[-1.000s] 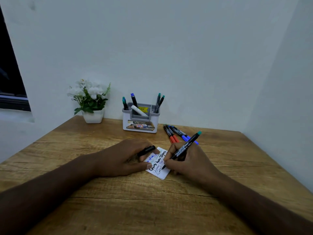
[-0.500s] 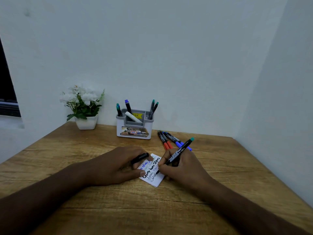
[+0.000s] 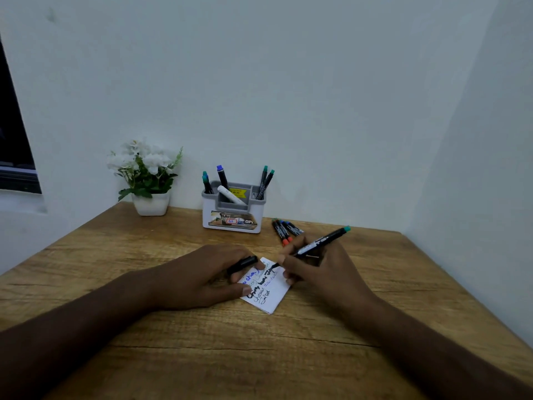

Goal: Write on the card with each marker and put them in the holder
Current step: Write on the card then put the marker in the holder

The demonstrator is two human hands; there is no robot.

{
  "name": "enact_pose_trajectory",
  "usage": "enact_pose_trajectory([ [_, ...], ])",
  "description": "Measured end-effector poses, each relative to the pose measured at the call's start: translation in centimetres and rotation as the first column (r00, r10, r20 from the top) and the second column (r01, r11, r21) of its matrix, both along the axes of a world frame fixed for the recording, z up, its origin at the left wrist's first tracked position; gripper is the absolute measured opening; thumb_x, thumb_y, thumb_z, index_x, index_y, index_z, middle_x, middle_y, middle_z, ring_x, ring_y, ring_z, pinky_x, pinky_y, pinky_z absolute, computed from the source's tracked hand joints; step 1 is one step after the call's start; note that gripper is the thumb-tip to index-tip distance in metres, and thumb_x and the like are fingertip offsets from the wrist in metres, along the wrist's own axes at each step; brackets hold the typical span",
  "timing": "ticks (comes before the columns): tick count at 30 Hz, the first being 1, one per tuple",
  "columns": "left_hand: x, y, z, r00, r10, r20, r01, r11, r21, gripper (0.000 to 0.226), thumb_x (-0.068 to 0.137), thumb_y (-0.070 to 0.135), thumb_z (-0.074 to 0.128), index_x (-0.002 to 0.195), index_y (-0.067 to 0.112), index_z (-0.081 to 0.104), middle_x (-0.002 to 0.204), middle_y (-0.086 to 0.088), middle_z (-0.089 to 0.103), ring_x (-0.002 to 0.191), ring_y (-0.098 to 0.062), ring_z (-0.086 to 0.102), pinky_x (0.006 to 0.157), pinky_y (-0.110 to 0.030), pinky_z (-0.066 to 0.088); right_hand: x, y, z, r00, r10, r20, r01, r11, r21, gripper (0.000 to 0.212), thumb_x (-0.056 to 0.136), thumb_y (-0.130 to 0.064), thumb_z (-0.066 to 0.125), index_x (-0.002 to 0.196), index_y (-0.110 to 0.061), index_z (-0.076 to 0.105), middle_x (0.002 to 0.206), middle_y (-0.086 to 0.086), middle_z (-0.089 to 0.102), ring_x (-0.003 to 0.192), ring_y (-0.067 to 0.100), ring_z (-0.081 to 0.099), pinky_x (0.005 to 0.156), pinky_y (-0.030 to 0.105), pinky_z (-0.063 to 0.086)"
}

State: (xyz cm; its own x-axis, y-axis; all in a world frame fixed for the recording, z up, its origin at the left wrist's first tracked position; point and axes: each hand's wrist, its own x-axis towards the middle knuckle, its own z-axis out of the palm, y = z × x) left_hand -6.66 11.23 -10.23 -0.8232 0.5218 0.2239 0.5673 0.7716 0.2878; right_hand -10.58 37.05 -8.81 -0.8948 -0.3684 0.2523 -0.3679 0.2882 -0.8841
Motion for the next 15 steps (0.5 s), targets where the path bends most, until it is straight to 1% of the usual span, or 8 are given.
enact_pose_trajectory([
  [1, -0.01, -0.01, -0.01, 1.0, -0.001, 0.001, 0.001, 1.0, 0.001, 0.033, 0.102, 0.053, 0.058, 0.119, 0.026, 0.06, 0.094, 0.016, 0.057, 0.092, -0.006, 0.057, 0.084, -0.034, 0.05, -0.19, 0.19, 0.21, 0.999, 0.013, 0.033, -0.012, 1.0, -0.025, 0.007, 0.092, -0.008, 0.081, 0.094, -0.005, 0.075, 0.081, 0.01, 0.081, 0.073, 0.018, 0.078, 0.071, 0.025, 0.063],
  [3, 0.01, -0.06, -0.05, 1.0, -0.008, 0.005, 0.008, 1.0, 0.009, 0.028, 0.102, 0.051, 0.059, 0.111, 0.025, 0.059, 0.092, 0.014, 0.056, 0.09, -0.008, 0.057, 0.082, -0.035, 0.05, -0.46, 0.47, 0.18, 0.998, 0.052, 0.043, -0.053, 0.998, 0.019, 0.004, 0.089, -0.001, 0.079, 0.091, -0.003, 0.076, 0.08, 0.011, 0.081, 0.074, 0.02, 0.078, 0.074, 0.027, 0.063],
  [6, -0.08, -0.1, -0.14, 1.0, -0.018, 0.002, 0.018, 1.0, 0.015, 0.02, 0.102, 0.05, 0.06, 0.108, 0.031, 0.056, 0.091, 0.015, 0.056, 0.089, -0.008, 0.056, 0.08, -0.034, 0.05, -0.4, 0.36, -0.27, 0.999, 0.052, 0.0, -0.052, 0.989, 0.14, 0.013, 0.082, 0.0, 0.078, 0.081, -0.012, 0.079, 0.079, 0.007, 0.081, 0.071, 0.019, 0.077, 0.077, 0.035, 0.065],
  [9, -0.17, -0.11, -0.18, 1.0, -0.028, -0.004, 0.028, 1.0, 0.009, 0.024, 0.102, 0.051, 0.06, 0.122, 0.039, 0.055, 0.092, 0.025, 0.053, 0.089, 0.0, 0.054, 0.077, -0.02, 0.044, -0.43, 0.14, -0.47, 0.997, 0.04, -0.07, -0.026, 0.981, 0.193, 0.01, 0.083, -0.006, 0.078, 0.077, -0.015, 0.077, 0.077, 0.005, 0.08, 0.063, 0.011, 0.072, 0.069, 0.038, 0.063],
  [10, -0.15, -0.1, -0.18, 1.0, -0.027, -0.003, 0.027, 1.0, 0.014, 0.021, 0.102, 0.05, 0.06, 0.12, 0.041, 0.055, 0.091, 0.026, 0.052, 0.088, 0.001, 0.053, 0.076, -0.018, 0.042, -0.42, 0.11, -0.47, 0.995, 0.043, -0.087, -0.025, 0.98, 0.196, 0.009, 0.083, -0.007, 0.077, 0.077, -0.014, 0.077, 0.077, 0.006, 0.08, 0.063, 0.01, 0.07, 0.069, 0.041, 0.062],
  [12, -0.13, -0.08, -0.22, 1.0, -0.023, 0.0, 0.023, 0.999, 0.026, 0.014, 0.102, 0.048, 0.061, 0.108, 0.038, 0.055, 0.089, 0.02, 0.053, 0.085, -0.003, 0.053, 0.074, -0.023, 0.043, -0.39, 0.1, -0.59, 0.992, 0.055, -0.112, -0.031, 0.978, 0.205, 0.007, 0.084, -0.009, 0.077, 0.078, -0.013, 0.076, 0.078, 0.006, 0.079, 0.065, 0.01, 0.069, 0.072, 0.048, 0.062],
  [13, -0.14, -0.09, -0.24, 1.0, -0.02, 0.0, 0.02, 0.999, 0.025, 0.016, 0.102, 0.048, 0.061, 0.106, 0.033, 0.055, 0.089, 0.017, 0.053, 0.084, -0.004, 0.053, 0.074, -0.023, 0.044, -0.36, 0.06, -0.64, 0.991, 0.058, -0.119, -0.031, 0.977, 0.211, 0.007, 0.084, -0.011, 0.078, 0.079, -0.015, 0.076, 0.079, 0.005, 0.079, 0.068, 0.014, 0.07, 0.074, 0.049, 0.062],
  [15, -0.19, -0.09, -0.23, 1.0, -0.012, 0.001, 0.012, 1.0, 0.015, 0.017, 0.102, 0.049, 0.061, 0.106, 0.034, 0.054, 0.09, 0.016, 0.054, 0.085, -0.003, 0.053, 0.072, -0.018, 0.04, -0.32, -0.03, -0.73, 0.991, 0.053, -0.126, -0.023, 0.972, 0.233, 0.006, 0.083, -0.017, 0.08, 0.08, -0.019, 0.077, 0.082, 0.001, 0.079, 0.078, 0.021, 0.072, 0.078, 0.049, 0.061],
])
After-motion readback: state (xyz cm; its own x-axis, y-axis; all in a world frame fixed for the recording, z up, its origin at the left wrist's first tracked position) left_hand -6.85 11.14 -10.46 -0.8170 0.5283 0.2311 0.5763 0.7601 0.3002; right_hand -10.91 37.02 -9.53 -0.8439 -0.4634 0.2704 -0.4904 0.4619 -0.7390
